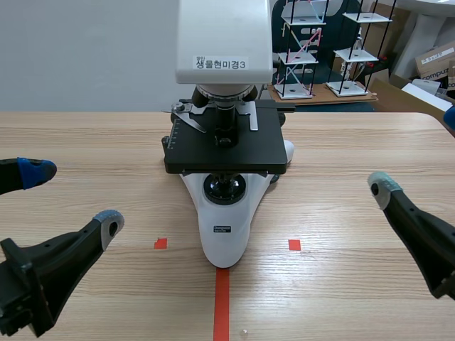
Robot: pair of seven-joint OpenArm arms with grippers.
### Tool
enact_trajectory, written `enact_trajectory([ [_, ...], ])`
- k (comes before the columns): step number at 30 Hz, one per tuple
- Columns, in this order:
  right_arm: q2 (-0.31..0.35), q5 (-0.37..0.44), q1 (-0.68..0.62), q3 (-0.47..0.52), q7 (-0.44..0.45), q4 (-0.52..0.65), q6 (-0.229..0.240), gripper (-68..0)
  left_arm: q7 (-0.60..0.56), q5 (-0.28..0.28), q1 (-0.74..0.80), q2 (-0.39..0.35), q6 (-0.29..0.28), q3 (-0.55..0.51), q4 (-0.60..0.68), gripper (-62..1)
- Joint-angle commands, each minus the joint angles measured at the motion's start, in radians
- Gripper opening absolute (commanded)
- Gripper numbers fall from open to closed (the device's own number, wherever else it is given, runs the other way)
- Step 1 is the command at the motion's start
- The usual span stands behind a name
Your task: Return to the home posture
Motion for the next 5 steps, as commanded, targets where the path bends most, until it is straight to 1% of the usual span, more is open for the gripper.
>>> enact_trajectory([
  [1,0.003,0.014,0.006,0.000,0.013,0.006,-0.004,-4.2,-0.014,-0.007,-0.001,0.002,0.001,0.001,0.023,1.4],
  [5,0.003,0.014,0.006,0.000,0.013,0.006,-0.004,-4.2,-0.014,-0.007,-0.001,0.002,0.001,0.001,0.023,1.4],
])
